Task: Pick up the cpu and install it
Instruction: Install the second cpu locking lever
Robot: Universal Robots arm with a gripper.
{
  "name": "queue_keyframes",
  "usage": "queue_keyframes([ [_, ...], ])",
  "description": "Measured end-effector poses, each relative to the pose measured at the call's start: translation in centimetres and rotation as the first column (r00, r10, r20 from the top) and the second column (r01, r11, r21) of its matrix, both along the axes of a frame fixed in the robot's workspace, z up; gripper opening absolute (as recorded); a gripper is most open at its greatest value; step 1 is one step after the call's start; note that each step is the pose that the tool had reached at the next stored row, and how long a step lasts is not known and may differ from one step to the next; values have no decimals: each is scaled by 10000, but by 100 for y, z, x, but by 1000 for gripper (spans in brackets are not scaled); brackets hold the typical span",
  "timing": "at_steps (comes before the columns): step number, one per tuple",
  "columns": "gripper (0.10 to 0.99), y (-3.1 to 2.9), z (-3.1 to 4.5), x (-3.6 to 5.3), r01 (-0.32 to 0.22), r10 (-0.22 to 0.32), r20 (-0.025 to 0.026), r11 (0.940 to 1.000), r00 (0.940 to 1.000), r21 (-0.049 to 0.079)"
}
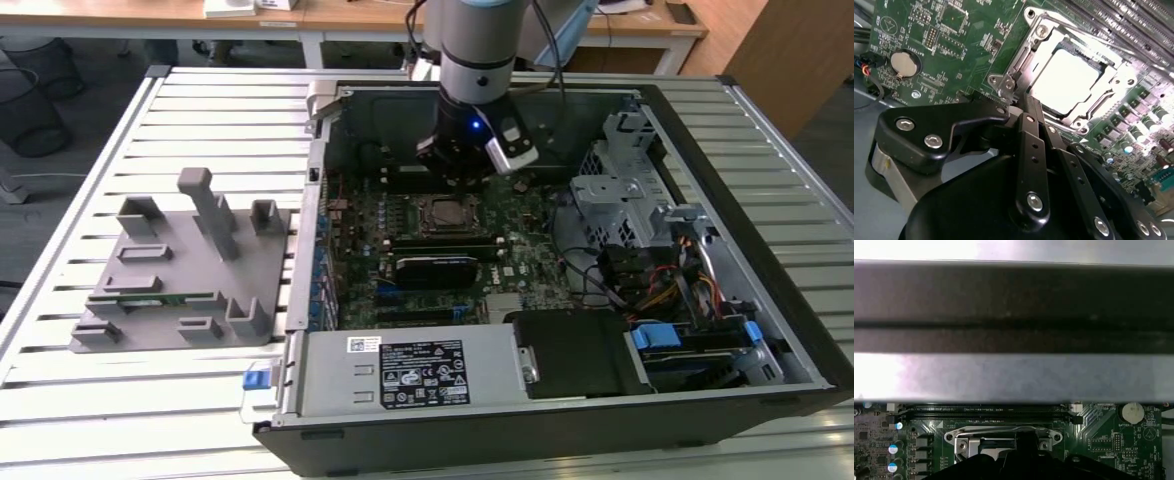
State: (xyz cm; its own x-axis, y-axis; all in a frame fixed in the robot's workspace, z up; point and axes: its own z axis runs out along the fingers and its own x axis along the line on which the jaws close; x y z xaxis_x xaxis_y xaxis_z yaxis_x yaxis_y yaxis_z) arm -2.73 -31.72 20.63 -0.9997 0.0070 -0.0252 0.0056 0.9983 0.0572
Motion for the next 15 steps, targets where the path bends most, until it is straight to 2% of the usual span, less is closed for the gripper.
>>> queue_keyframes([
  [6, 106, -72, 0, 3, 0, 0, 0, 10000, 10000, 1],
  [9, 106, -81, 19, 2, 2, -2, 0, 10000, 10000, 33],
  [15, 106, -81, 221, 3, 0, 0, 0, 10000, 10000, 80],
])
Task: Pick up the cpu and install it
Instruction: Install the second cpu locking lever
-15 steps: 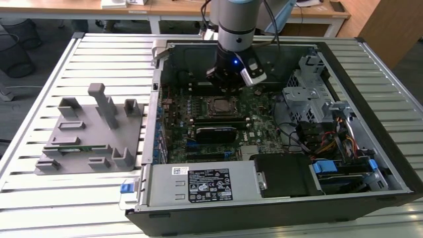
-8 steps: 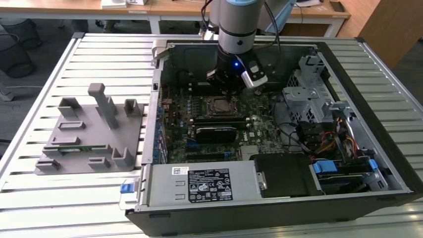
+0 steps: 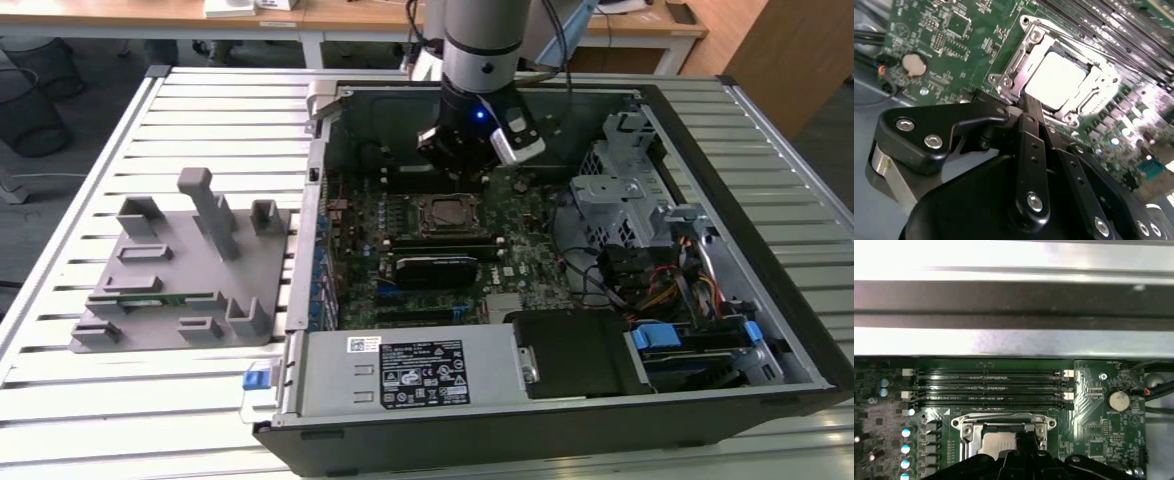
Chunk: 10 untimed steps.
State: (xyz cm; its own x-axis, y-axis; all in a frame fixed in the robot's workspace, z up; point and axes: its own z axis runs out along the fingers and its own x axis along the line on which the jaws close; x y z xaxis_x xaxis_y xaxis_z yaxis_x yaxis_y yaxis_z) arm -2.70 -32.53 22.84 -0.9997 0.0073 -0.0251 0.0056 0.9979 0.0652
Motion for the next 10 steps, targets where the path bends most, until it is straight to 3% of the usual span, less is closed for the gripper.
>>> queue_keyframes([
  [3, 106, -1, 81, 0, -1, 1, 0, 10000, 10000, 17],
  [5, 106, -17, 88, 1, -2, 2, 0, 10000, 10000, 25],
  [10, 106, -151, 88, 0, 0, 0, 0, 10000, 10000, 23],
])
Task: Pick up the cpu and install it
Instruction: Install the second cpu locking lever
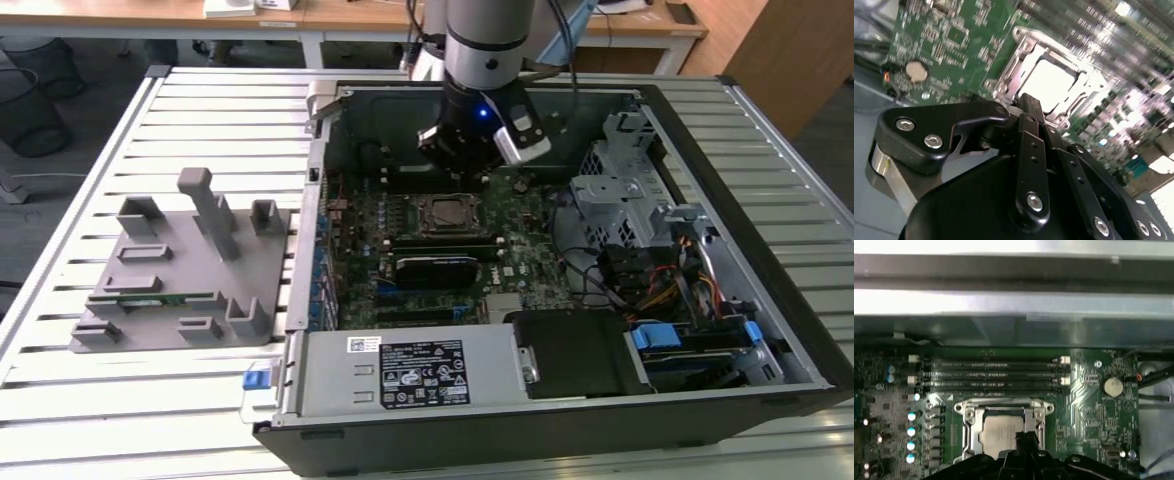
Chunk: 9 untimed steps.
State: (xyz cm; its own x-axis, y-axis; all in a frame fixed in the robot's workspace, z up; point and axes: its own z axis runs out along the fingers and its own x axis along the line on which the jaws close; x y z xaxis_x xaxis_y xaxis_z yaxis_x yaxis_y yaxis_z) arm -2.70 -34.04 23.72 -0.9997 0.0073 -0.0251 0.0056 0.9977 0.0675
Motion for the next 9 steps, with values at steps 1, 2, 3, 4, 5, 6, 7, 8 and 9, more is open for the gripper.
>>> queue_keyframes([
  [1, 106, -38, 0, 0, 1, -1, 0, 10000, 10000, 0],
  [2, 106, -79, -1, 0, 0, 0, -1, 10000, 10000, 0],
  [3, 106, -116, -1, 0, 0, 0, -1, 10000, 10000, 0],
  [4, 106, -154, -2, 0, -2, 2, -1, 10000, 10000, 0],
  [5, 106, -191, -2, 0, -1, 1, -3, 10000, 10000, -1],
  [6, 106, -225, -3, 0, 0, 0, -5, 10000, 10000, -1],
  [7, 106, -256, -4, 0, 0, 0, -7, 10000, 10000, -1],
  [8, 106, -283, -5, 0, 0, 0, -10, 10000, 10000, 0],
  [9, 106, -304, -5, 0, 0, 0, -13, 10000, 10000, 0],
])
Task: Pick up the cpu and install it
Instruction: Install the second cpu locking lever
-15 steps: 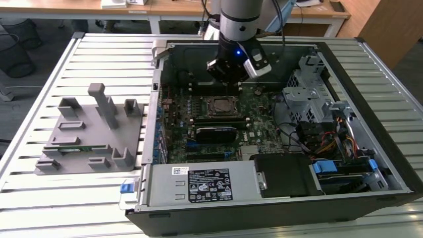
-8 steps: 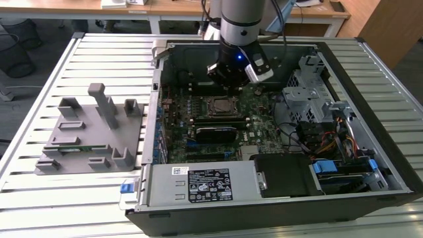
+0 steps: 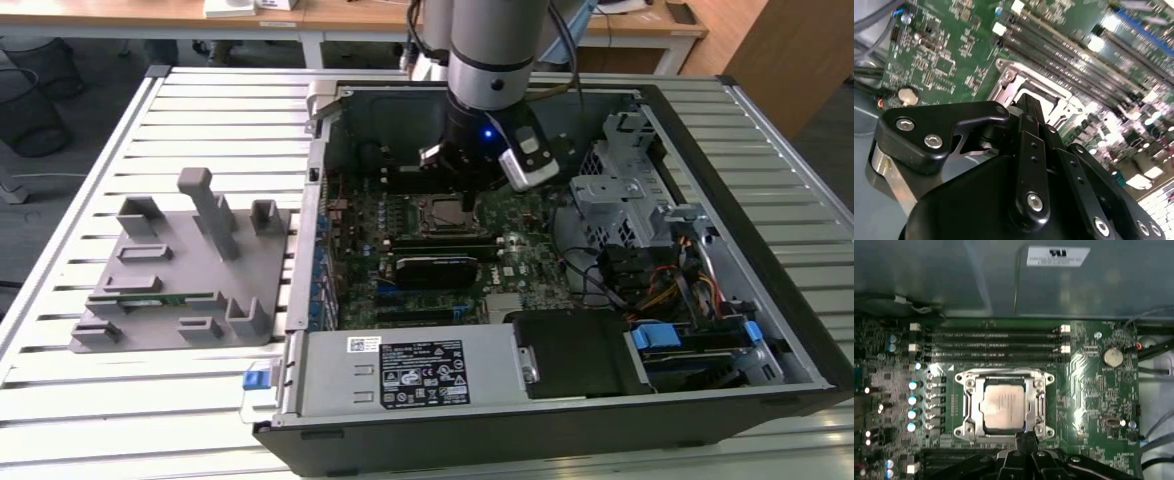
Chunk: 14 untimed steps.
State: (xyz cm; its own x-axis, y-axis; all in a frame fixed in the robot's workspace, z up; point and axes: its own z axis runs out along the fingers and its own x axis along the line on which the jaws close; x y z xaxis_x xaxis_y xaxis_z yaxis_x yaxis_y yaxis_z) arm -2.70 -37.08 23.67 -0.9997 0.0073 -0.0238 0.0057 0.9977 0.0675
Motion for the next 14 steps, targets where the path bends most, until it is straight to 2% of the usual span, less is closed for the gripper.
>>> queue_keyframes([
  [2, 106, -32, -1, 1, -1, 1, -6, 10000, 10000, 20],
  [3, 106, -37, -1, 1, -1, 1, -9, 10000, 10000, 73],
  [5, 106, -40, -1, 3, 1, 2, -84, 9995, 10000, 304],
  [6, 106, -43, -2, 4, 2, 3, -117, 9989, 9999, 466],
  [8, 106, -60, -5, 5, 5, 7, -158, 9971, 9999, 757],
  [11, 106, -108, -15, 5, 6, 7, -168, 9970, 9999, 769],
  [14, 106, -115, -18, 4, 8, 5, -169, 9971, 9999, 767],
])
